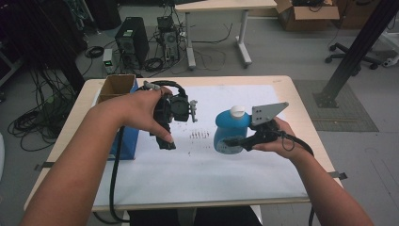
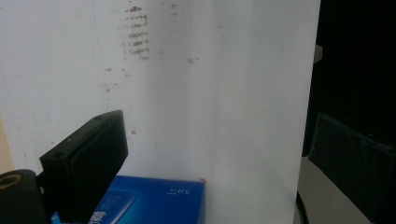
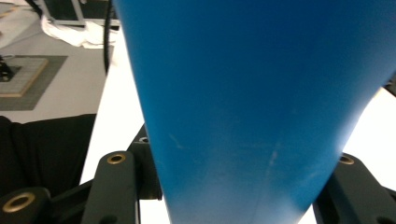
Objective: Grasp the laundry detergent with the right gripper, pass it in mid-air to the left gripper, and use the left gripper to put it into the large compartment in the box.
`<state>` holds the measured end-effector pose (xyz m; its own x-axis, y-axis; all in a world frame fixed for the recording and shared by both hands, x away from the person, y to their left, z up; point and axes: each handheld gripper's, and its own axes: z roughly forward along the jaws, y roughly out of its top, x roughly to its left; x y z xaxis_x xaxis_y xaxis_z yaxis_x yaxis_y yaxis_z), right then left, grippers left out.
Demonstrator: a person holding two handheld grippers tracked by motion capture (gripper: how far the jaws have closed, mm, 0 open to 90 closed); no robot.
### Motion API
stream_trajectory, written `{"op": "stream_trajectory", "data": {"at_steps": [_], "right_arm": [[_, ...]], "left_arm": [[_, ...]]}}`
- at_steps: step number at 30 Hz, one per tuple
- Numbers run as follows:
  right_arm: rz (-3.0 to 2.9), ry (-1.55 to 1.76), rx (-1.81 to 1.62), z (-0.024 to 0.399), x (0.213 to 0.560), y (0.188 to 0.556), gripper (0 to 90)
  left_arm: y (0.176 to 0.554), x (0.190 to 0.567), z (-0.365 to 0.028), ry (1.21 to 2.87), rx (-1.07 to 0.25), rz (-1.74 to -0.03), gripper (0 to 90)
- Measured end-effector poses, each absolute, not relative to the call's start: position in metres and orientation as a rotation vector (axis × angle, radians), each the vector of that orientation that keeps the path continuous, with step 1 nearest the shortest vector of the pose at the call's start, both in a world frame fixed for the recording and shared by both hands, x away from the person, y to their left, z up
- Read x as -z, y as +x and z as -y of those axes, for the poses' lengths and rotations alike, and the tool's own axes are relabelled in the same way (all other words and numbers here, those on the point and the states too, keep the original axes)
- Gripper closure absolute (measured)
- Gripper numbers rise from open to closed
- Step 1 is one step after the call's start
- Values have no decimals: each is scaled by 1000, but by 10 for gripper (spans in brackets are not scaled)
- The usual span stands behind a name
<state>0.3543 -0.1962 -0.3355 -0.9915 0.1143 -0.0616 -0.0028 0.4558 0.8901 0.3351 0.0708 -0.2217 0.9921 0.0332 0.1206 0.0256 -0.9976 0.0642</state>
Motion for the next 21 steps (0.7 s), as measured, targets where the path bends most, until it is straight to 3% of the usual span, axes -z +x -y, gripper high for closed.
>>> {"op": "stream_trajectory", "data": {"at_steps": [21], "right_arm": [[-2629, -11, -1651, 131, 376, 348, 452]], "left_arm": [[331, 227, -58, 3084, -170, -14, 45]]}}
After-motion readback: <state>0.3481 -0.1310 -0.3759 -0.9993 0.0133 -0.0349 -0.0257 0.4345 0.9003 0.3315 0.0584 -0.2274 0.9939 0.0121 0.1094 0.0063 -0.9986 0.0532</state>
